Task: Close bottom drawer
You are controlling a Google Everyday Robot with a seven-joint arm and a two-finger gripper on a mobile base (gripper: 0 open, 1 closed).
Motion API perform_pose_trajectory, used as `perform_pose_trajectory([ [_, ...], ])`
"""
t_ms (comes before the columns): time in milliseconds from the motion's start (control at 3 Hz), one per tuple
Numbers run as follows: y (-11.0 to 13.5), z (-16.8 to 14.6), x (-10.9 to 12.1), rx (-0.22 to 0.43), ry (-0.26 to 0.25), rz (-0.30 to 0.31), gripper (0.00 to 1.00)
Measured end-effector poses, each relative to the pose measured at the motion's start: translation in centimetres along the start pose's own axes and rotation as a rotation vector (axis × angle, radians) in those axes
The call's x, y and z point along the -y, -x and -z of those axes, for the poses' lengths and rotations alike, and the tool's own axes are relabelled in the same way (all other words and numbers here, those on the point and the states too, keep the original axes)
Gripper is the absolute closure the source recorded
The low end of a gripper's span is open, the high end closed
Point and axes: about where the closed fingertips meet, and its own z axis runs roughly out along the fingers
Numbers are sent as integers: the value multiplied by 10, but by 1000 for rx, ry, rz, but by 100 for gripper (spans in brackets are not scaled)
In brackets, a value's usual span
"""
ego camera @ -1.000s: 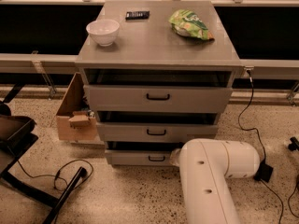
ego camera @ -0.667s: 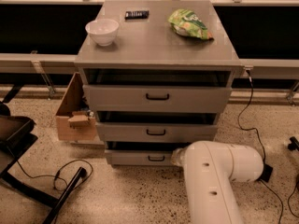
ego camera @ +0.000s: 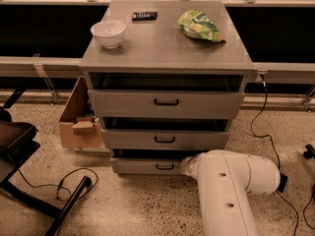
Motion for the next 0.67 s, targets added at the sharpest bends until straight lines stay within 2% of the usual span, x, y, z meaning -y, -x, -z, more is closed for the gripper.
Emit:
perform_pose_trajectory([
  [667,0,0,0,0,0,0,35],
])
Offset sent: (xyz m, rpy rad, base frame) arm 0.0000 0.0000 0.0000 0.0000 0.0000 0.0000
